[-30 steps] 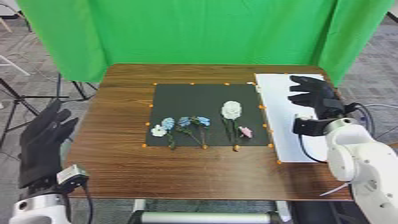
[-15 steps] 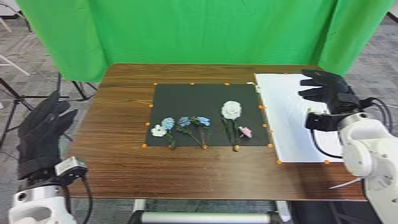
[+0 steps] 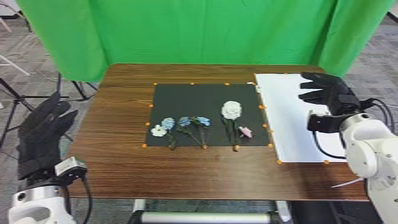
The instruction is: Arrange flowers
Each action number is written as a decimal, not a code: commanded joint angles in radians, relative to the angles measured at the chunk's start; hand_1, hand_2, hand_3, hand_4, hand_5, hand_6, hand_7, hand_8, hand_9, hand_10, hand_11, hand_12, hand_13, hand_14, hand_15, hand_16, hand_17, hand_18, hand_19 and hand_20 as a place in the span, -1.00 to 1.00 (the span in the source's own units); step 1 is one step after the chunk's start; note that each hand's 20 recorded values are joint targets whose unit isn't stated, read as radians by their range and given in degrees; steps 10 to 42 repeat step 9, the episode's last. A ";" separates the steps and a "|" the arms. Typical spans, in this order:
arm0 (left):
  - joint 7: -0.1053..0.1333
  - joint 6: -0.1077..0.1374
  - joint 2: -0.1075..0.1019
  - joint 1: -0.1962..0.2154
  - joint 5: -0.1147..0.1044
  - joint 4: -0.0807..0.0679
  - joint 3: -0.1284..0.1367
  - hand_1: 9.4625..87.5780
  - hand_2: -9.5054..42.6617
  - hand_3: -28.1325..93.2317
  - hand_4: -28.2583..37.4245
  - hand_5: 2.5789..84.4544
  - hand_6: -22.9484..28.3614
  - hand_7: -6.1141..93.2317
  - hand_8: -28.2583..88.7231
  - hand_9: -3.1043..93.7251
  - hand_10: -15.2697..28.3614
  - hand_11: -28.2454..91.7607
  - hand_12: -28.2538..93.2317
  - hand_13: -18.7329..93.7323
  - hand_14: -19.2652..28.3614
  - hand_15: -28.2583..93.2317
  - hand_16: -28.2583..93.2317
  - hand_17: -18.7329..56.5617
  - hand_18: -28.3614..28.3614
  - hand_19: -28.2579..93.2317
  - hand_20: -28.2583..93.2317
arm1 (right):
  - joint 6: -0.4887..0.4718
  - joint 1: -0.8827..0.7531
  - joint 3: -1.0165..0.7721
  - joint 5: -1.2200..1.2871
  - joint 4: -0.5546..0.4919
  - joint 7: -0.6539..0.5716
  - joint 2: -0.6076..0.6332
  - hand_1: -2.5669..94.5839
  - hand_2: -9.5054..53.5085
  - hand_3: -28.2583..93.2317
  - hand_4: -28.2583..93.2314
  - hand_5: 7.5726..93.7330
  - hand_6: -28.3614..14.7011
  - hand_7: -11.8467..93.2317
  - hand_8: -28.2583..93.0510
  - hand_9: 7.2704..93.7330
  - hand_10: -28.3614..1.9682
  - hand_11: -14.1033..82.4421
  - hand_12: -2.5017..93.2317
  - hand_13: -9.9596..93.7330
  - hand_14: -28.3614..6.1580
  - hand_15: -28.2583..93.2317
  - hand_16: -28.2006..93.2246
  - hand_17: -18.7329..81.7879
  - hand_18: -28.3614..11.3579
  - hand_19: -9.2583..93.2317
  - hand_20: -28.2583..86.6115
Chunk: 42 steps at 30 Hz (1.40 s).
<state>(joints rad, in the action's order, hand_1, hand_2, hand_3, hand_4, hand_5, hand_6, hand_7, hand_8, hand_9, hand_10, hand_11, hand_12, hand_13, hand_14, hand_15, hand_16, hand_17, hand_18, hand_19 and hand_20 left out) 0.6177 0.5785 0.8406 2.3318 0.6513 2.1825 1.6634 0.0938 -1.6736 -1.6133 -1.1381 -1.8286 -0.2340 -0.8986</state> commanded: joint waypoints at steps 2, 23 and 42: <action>0.002 0.002 0.002 0.014 -0.001 0.002 0.003 -0.58 -0.51 0.81 -0.76 -0.21 0.13 -0.59 -0.71 -0.30 0.51 0.00 -0.44 -0.32 0.83 0.43 -0.79 -0.77 0.74 0.38 -0.48 | 0.013 -0.006 -0.009 0.008 0.002 -0.001 0.001 -0.69 -0.27 0.92 -0.96 -0.15 0.06 -0.47 -0.73 -0.15 -0.33 -0.41 -0.65 -0.13 -0.60 0.18 -0.38 -0.53 -0.78 0.26 -0.29; 0.004 0.001 0.001 0.016 -0.002 0.003 0.005 -0.58 -0.51 0.81 -0.76 -0.21 0.13 -0.59 -0.71 -0.31 0.51 -0.01 -0.44 -0.33 0.83 0.43 -0.79 -0.77 0.74 0.38 -0.48 | 0.012 -0.004 -0.006 0.001 0.005 -0.004 0.002 -0.69 -0.27 0.92 -0.96 -0.15 0.07 -0.47 -0.73 -0.14 -0.32 -0.41 -0.65 -0.13 -0.60 0.18 -0.38 -0.54 -0.79 0.26 -0.29; 0.004 0.001 0.001 0.016 -0.002 0.003 0.005 -0.58 -0.51 0.81 -0.76 -0.21 0.13 -0.59 -0.71 -0.31 0.51 -0.01 -0.44 -0.33 0.83 0.43 -0.79 -0.77 0.74 0.38 -0.48 | 0.012 -0.004 -0.006 0.001 0.005 -0.004 0.002 -0.69 -0.27 0.92 -0.96 -0.15 0.07 -0.47 -0.73 -0.14 -0.32 -0.41 -0.65 -0.13 -0.60 0.18 -0.38 -0.54 -0.79 0.26 -0.29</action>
